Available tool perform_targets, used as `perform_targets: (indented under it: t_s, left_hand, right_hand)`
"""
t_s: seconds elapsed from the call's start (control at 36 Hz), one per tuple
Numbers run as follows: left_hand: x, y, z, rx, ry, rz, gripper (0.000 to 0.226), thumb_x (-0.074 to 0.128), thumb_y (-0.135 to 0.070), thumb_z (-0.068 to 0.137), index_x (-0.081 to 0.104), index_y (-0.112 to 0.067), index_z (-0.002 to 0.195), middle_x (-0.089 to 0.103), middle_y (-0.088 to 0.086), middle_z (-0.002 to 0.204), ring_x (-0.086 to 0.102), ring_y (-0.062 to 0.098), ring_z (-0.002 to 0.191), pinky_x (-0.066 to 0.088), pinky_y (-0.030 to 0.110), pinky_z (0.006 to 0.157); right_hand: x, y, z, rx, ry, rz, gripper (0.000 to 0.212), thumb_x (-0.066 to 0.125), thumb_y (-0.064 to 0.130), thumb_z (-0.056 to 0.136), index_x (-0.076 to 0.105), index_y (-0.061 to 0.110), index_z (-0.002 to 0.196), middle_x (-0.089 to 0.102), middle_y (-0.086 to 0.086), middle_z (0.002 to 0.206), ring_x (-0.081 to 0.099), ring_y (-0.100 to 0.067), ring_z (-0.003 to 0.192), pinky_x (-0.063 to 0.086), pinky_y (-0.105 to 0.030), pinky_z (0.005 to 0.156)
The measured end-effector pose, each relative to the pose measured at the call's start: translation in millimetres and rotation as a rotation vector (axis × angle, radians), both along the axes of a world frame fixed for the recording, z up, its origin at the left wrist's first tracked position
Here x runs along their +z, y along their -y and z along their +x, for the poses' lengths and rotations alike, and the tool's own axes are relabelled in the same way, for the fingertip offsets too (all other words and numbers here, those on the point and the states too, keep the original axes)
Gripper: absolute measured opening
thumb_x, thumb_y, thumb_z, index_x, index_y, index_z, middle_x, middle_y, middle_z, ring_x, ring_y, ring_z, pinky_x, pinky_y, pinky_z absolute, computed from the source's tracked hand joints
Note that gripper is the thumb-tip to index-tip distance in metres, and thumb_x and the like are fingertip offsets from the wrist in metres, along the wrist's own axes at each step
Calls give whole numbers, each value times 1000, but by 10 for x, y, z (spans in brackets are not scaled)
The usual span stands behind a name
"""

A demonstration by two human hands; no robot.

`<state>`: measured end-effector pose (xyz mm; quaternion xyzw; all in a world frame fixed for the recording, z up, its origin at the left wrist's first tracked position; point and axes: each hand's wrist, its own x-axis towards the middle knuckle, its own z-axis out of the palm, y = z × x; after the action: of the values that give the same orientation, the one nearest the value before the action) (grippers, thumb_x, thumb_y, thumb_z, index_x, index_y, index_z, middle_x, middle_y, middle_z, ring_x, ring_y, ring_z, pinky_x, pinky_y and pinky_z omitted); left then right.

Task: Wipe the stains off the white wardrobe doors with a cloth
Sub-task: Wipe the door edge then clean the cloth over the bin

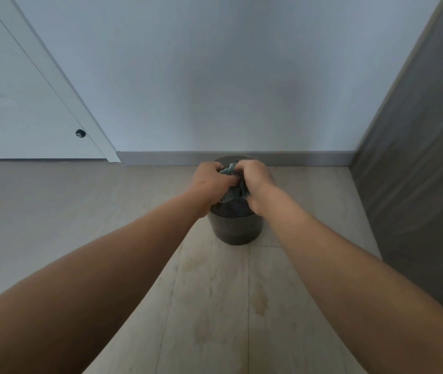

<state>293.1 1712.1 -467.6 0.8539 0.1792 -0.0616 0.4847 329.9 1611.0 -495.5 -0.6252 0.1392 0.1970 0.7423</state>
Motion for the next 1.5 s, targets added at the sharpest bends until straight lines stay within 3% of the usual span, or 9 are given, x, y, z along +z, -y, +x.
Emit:
perform_targets:
  t_s: [0.08,0.19,0.36,0.44,0.56,0.83,1.06,1.22,1.5]
  left_hand:
    - [15,8,23,15,38,90,15,75,-16,90,66,-15,78,71,10,83,71,28,83,63,46,82]
    - [29,39,5,-131,39,148,14,66,-7,95,78,-9,102,74,9,84,72,25,84,62,44,84]
    - [115,45,18,-339,6,256,26,62,-6,95,73,-22,77,72,4,76,70,27,82,61,39,78]
    - [168,57,55,-382,-14,360,20,62,-6,92,72,-8,75,70,12,74,69,30,77,60,43,70]
    - [158,20,98,-342,-26,454,18,58,-1,90,66,3,74,57,10,62,51,21,58,41,32,49]
    - [-76,60,48,-336,-73,535,36,55,-6,95,46,-9,60,48,7,59,47,23,55,34,30,47]
    - [44,-58,86,-300,-38,383,21,59,-6,93,69,-4,74,68,13,72,68,29,73,60,44,65]
    - [122,-136,103,-283,-28,209,22,58,2,93,79,-4,86,74,16,80,73,23,76,60,27,58]
    - [225,-54,60,-374,-12,445,15,52,4,79,63,14,76,50,13,60,47,26,59,38,35,52]
  right_hand:
    - [-29,-13,47,-44,-150,180,39,57,45,86,70,10,98,72,-14,102,69,-30,90,54,-42,83]
    - [-79,-84,55,-56,-74,43,48,44,53,101,68,12,98,74,-11,102,70,-28,95,55,-42,90]
    - [-122,-81,118,-193,-168,15,26,51,36,102,61,13,94,68,-6,93,65,-23,82,51,-32,69]
    - [-168,-97,168,-284,-257,86,26,56,21,98,59,9,75,66,-9,85,63,-25,72,49,-32,64]
    - [-221,-212,218,-264,-308,105,29,54,15,95,55,10,66,64,-8,75,61,-26,71,45,-34,66]
    - [-346,-250,138,-257,-472,20,18,36,19,95,50,15,85,66,-4,93,60,-26,78,45,-32,79]
    - [-238,-227,332,-111,-345,-73,6,51,11,83,55,11,79,66,-15,86,67,-31,78,55,-52,87]
    - [-351,-73,474,-98,-178,-81,29,64,43,92,62,14,100,70,-15,111,72,-33,94,59,-54,88]
    - [-399,-110,354,-267,-145,-115,21,54,14,87,53,12,66,55,-7,73,55,-22,70,39,-37,62]
